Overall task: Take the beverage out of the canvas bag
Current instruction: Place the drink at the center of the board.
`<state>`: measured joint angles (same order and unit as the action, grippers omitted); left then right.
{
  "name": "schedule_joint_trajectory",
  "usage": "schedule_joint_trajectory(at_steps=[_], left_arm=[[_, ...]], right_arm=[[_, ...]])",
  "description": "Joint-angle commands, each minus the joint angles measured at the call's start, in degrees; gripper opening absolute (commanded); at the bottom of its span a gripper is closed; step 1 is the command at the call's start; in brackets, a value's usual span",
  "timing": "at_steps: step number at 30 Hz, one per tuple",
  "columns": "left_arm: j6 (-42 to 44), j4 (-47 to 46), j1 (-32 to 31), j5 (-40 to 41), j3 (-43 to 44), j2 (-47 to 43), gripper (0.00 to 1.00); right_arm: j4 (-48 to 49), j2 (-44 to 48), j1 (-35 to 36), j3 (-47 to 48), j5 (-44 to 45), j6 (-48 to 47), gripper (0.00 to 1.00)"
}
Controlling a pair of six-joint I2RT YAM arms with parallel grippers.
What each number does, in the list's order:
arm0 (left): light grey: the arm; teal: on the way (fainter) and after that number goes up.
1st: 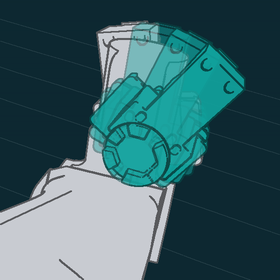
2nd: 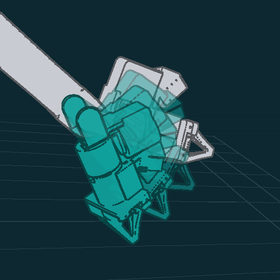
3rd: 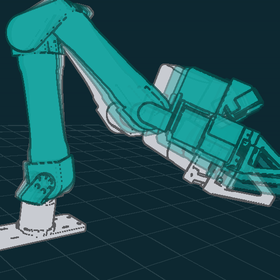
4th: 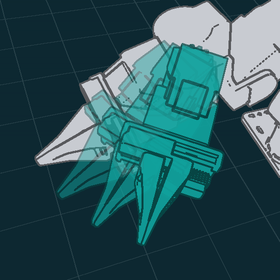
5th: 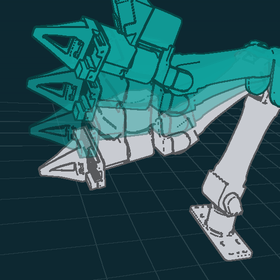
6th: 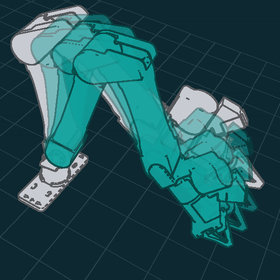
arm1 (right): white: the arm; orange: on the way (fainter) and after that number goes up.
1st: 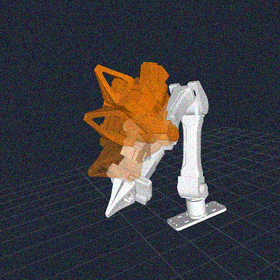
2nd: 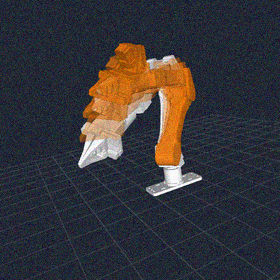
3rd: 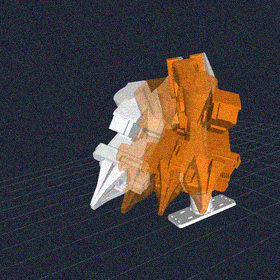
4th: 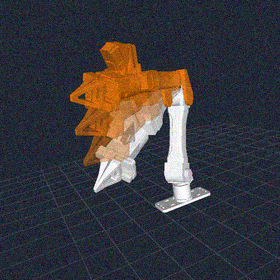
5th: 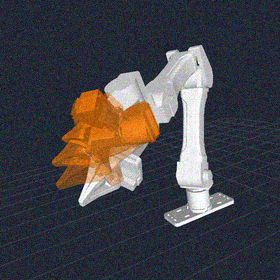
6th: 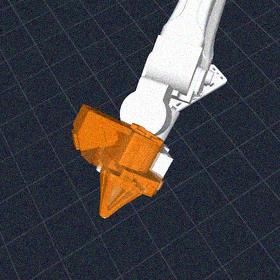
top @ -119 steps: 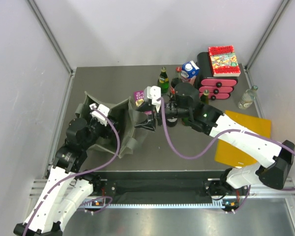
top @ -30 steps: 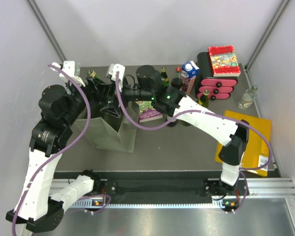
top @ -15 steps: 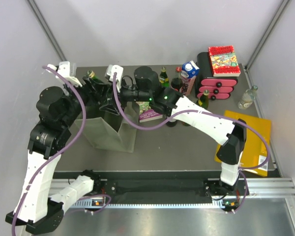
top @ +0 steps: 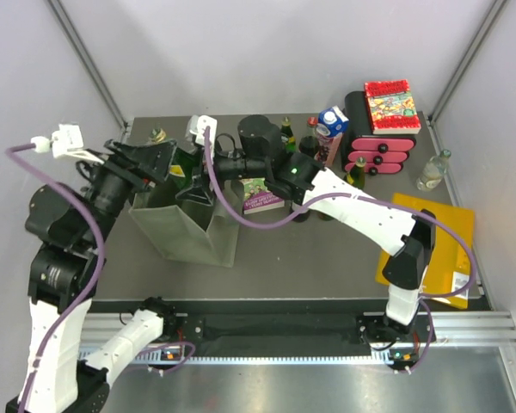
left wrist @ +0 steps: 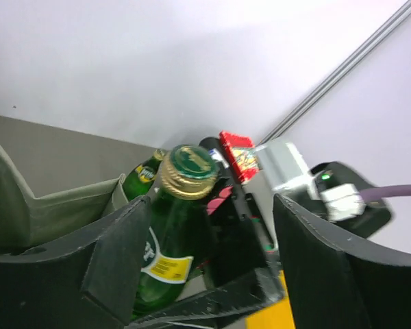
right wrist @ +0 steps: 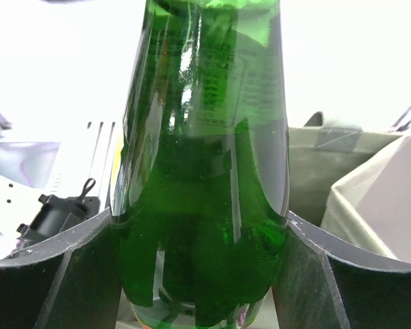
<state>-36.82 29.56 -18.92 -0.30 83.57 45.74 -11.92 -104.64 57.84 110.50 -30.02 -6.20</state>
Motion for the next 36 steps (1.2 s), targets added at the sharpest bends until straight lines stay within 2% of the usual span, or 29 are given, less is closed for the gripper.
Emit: schedule_joint_trajectory(at_steps=[1,8,10,16,30,36], left_arm=[[-3.52,-2.59,-0.07,1.96,3.7,-0.82,0.78],[-2.65,3.04,-0.16,0.56,10.2,1.28,0.86],[-2.38,3.83,-0.07,-1.27,10.82,1.29,0.92],[-1.59,4.54,-0.07,-2.96,12.14,2.07,0.98],[-0.18,1.29,-0.16,-7.7,13.9,4.36,0.99],[0.96,-0.12,-0.07,-14.02,15.04,8.66,0.99]], right_arm=[[6.82,6.81,-0.28,-0.01,-2.06,2.41,0.0],[6.82,10.24,-1.33,-3.89,-3.73,5.22,0.0],[6.74,10.6,-2.55,-3.8,-5.13,5.76,0.0],[6.56,11.74,-4.93,-5.02,-6.54,8.13,0.0],[5.95,19.03,-8.45,-10.65,-8.3,9.1,0.0],[6.39,22.28,-10.47,-14.78,-9.09,9.71,0.0]])
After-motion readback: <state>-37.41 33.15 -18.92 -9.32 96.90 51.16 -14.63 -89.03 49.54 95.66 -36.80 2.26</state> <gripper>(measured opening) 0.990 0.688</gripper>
